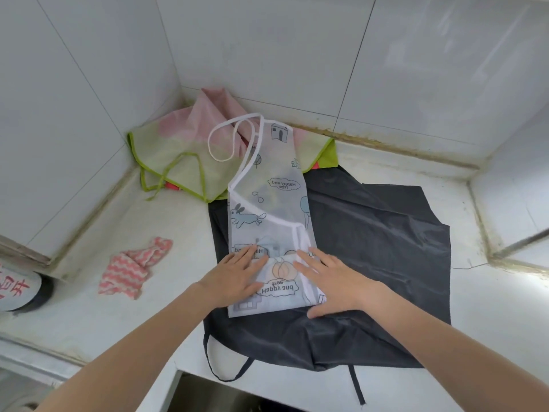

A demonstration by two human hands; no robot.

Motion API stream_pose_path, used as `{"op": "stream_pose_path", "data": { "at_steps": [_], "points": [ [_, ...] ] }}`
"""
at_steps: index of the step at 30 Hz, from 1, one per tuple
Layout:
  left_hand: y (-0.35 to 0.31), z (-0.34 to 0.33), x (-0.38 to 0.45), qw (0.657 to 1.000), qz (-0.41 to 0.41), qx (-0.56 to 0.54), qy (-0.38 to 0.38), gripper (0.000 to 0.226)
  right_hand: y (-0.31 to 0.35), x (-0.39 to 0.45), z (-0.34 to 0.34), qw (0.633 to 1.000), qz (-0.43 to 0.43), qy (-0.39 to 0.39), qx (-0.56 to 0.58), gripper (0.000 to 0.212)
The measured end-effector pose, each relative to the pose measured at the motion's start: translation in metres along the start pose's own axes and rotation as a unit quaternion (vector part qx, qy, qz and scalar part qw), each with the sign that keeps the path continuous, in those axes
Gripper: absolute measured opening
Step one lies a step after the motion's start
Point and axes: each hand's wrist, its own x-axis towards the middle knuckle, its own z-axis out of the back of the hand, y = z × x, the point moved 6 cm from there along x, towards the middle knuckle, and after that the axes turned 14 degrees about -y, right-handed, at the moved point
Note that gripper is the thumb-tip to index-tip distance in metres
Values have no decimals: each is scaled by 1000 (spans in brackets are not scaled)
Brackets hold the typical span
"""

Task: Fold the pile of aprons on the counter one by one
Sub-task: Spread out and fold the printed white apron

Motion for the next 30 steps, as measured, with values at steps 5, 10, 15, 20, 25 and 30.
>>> {"op": "stream_pose_path", "data": {
  "at_steps": [5,10,15,20,25,30],
  "points": [
    [8,11,-4,985,93,-141,-30,88,-5,10,-1,1000,-6,16,17,97],
    [44,31,0,865,289,-407,-45,47,-28,24,26,964,-121,-8,235,43],
    [54,33,2,732,366,-568,-86,49,-57,39,39,773,-292,-83,558,26],
    [61,24,2,728,405,-546,-92,40,-64,63,21,765,-403,-145,481,46],
    [61,28,7,851,366,-357,-121,16,-59,73,25,853,-423,-169,256,58],
    [49,48,27,951,241,-22,-194,83,-53,86,29,888,-411,-144,148,56]
  ]
}}
